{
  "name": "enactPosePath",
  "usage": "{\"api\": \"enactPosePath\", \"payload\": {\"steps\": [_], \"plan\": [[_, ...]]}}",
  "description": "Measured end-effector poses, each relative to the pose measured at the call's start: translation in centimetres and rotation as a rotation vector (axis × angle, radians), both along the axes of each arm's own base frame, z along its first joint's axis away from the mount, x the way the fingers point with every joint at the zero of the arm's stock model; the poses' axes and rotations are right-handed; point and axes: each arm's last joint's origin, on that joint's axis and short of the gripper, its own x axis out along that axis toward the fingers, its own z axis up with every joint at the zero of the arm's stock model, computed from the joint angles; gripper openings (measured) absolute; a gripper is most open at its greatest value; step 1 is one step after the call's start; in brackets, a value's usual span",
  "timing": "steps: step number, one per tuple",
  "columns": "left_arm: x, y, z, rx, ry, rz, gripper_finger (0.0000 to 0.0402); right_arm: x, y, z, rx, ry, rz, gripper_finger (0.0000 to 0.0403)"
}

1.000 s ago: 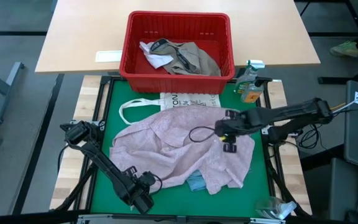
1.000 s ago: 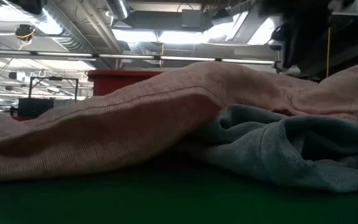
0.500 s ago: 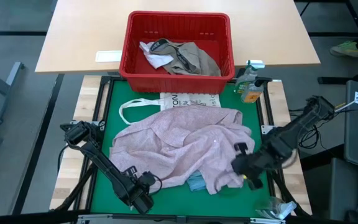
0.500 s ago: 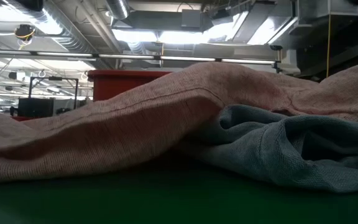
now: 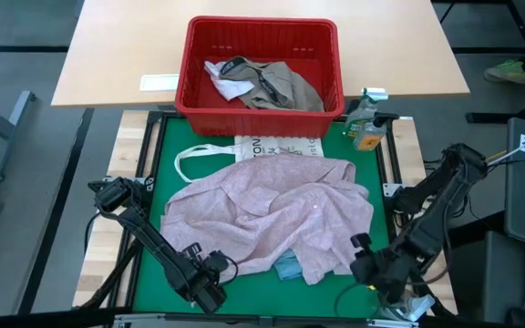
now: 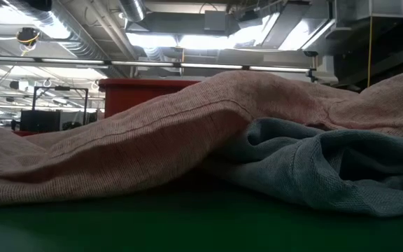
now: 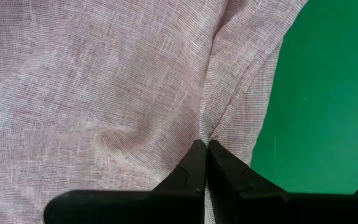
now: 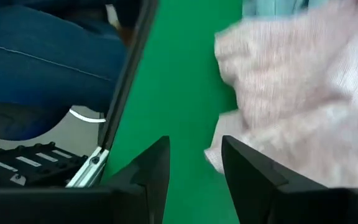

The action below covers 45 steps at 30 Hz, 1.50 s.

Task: Fold Laundry from Bin
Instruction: Fold the pink shirt from the red laundry basket

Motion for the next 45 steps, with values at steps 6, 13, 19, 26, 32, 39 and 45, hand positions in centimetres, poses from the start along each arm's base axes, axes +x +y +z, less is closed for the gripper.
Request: {"api": "enactPosePath", "payload": {"steps": [6, 13, 19, 26, 32, 39, 45], "plan": [[0.0, 0.0, 0.0, -0.001, -0.002, 0.0, 0.0, -0.3, 0.0, -1.2, 0.007, 0.208, -0.148, 0.0145], [0.1, 0.0, 0.0, 0.017, -0.02, 0.001, 0.0, -0.4, 0.0, -1.3, 0.024, 0.268, -0.223, 0.0145], [0.1, 0.0, 0.0, 0.015, -0.023, 0.001, 0.0, 0.0, 0.6, -2.4, -0.005, 0.306, -0.223, 0.0145], [0.1, 0.0, 0.0, 0.014, -0.024, 0.001, 0.0, 0.4, 1.3, -3.9, -0.049, 0.361, -0.218, 0.0145], [0.1, 0.0, 0.0, 0.015, -0.025, 0.001, 0.0, 0.9, 1.7, -5.0, -0.098, 0.359, -0.229, 0.0145], [0.2, 0.1, 0.1, 0.047, -0.06, 0.003, 0.0, 1.1, 1.7, -5.0, -0.122, 0.297, -0.298, 0.0145], [0.2, 0.1, 0.1, 0.047, -0.061, 0.003, 0.0, 1.2, 1.7, -5.8, -0.1, 0.281, -0.383, 0.0145]]}}
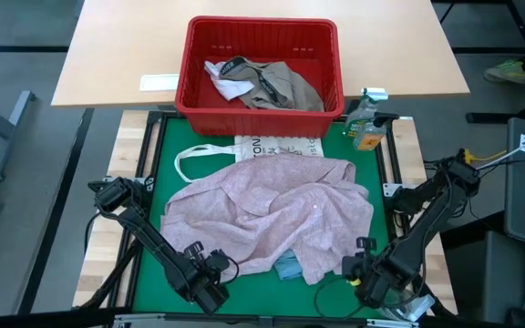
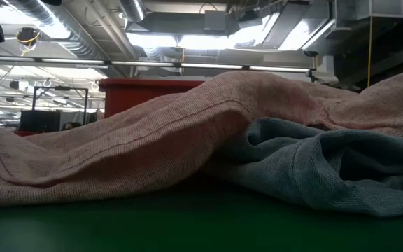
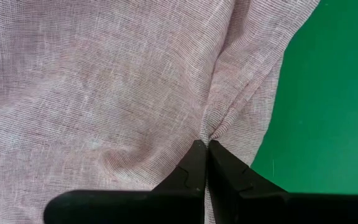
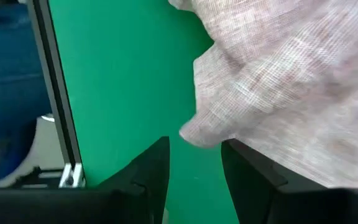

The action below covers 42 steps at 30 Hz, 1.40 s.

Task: Fold Laundry from Bin
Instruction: Fold the pink shirt from the red laundry basket

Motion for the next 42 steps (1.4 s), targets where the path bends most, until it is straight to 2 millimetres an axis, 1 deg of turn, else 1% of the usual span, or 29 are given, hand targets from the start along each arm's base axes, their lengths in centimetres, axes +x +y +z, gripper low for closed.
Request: {"api": "enactPosePath", "payload": {"steps": [3, 7, 11, 21, 25, 32, 37, 42], "plan": [[0.0, 0.0, 0.0, 0.001, -0.001, 0.0, 0.0, -0.2, 0.4, -1.2, 0.06, 0.008, -0.033, 0.0145], [0.0, 0.0, 0.0, 0.003, -0.001, -0.005, 0.0, -0.3, 0.6, -1.8, 0.086, -0.017, -0.056, 0.0145], [0.0, 0.0, 0.0, 0.002, -0.002, -0.005, 0.0, -0.9, 0.9, -1.8, 0.049, -0.06, -0.071, 0.0145], [0.0, 0.0, 0.0, 0.001, -0.003, -0.005, 0.0, -2.7, 1.5, -1.8, -0.013, -0.127, -0.198, 0.0145], [0.0, 0.0, 0.0, 0.002, -0.004, -0.004, 0.0, -3.1, 1.7, -2.3, -0.061, -0.174, -0.259, 0.0145], [0.0, 0.0, 0.0, 0.002, -0.004, -0.005, 0.0, -2.9, 2.2, -3.6, -0.098, -0.175, -0.316, 0.0145], [0.0, 0.0, 0.0, 0.002, -0.005, -0.005, 0.0, -2.8, 2.3, -3.8, -0.129, -0.234, -0.316, 0.0145], [0.0, 0.0, 0.0, 0.001, -0.004, -0.005, 0.0, -2.9, 2.1, -4.1, -0.14, -0.25, -0.32, 0.0141]]}}
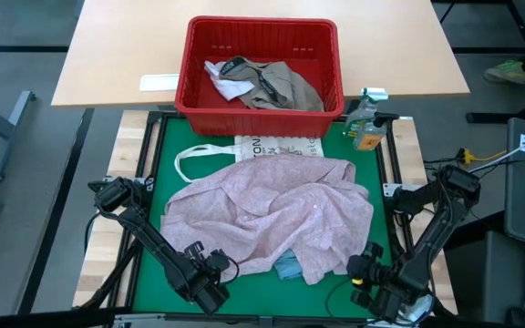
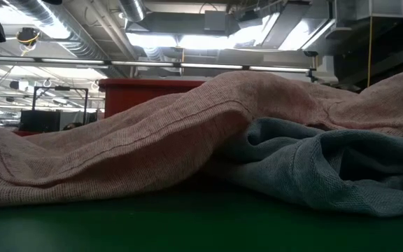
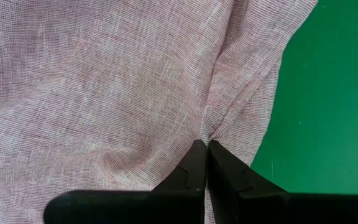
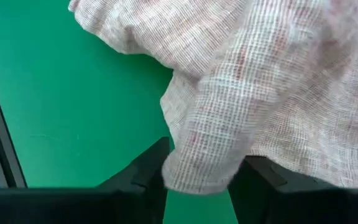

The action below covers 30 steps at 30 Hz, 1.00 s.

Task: Fold Laundry from Bin
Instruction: Fold the pink shirt from the red laundry basket

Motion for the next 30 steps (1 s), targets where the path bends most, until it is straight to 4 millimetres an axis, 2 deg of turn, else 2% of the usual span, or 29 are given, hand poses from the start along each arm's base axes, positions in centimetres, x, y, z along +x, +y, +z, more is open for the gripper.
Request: {"api": "enactPosePath", "payload": {"steps": [3, 7, 9, 14, 17, 22, 30], "plan": [[0.0, 0.0, 0.0, -0.001, -0.001, 0.0, 0.0, 0.0, 0.0, -0.4, 0.01, -0.013, -0.001, 0.0115], [0.0, -0.1, 0.0, 0.009, -0.015, 0.002, 0.0, -0.1, 0.0, -0.5, 0.002, -0.036, 0.001, 0.0033], [-0.1, -0.2, 0.1, 0.027, -0.029, -0.01, 0.0, -0.1, 0.0, -0.3, 0.0, -0.046, 0.0, 0.001], [-0.5, -1.1, 2.0, 0.007, 0.017, -0.058, 0.0, -0.4, -0.5, 1.4, 0.071, -0.044, 0.008, 0.0018], [-0.9, -2.0, 4.0, -0.015, 0.029, -0.081, 0.0, -0.6, -0.8, 3.5, 0.123, -0.06, 0.071, 0.0005], [-1.4, -3.3, 7.2, -0.049, -0.013, -0.115, 0.0, -1.0, -1.3, 7.7, 0.223, -0.113, 0.205, 0.0009], [-2.0, -4.4, 10.5, -0.084, -0.071, -0.144, 0.0, -2.0, -2.9, 12.2, 0.323, -0.19, 0.346, 0.0004]]}}
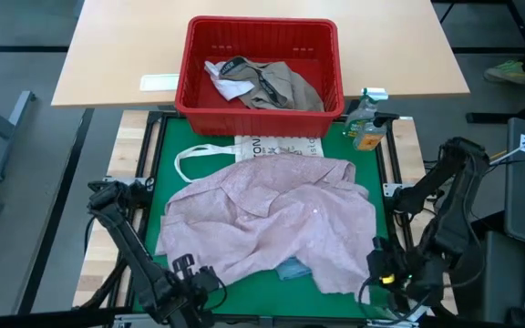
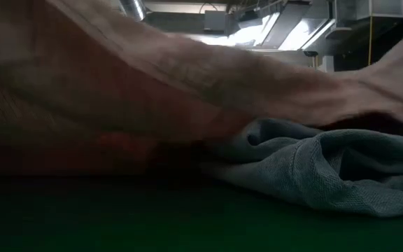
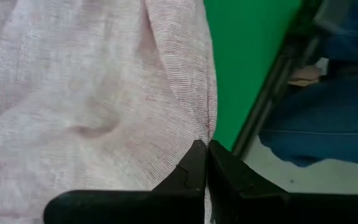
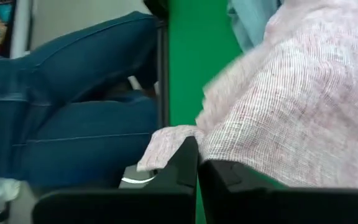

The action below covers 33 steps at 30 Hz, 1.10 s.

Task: Fold Laundry from Bin
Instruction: Fold the pink shirt from the red laundry basket

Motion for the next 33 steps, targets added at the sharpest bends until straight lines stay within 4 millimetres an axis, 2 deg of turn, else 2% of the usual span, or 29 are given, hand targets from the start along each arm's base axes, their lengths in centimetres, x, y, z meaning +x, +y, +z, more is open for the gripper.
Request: {"api": "enactPosePath", "payload": {"steps": [4, 9, 13, 23, 33], "plan": [[-0.8, -0.7, 0.9, -0.06, 0.036, -0.007, 0.0, -0.7, -0.8, 0.9, 0.055, 0.061, 0.045, 0.0004], [-2.1, -1.4, 0.8, -0.165, 0.181, 0.058, 0.0, -1.7, -2.0, 0.7, 0.037, 0.217, 0.034, 0.0002], [-2.6, -1.8, 0.4, -0.201, 0.215, 0.152, 0.0, -2.1, -2.3, 0.5, 0.028, 0.305, 0.03, 0.0003], [-1.1, -2.8, 0.5, -0.326, 0.059, 0.212, 0.0, -2.3, -1.8, 0.7, 0.144, 0.448, 0.079, 0.0004], [-0.3, -2.3, 0.5, -0.39, 0.135, 0.266, 0.0, -2.6, -1.7, 0.7, 0.192, 0.557, 0.086, 0.0004]]}}
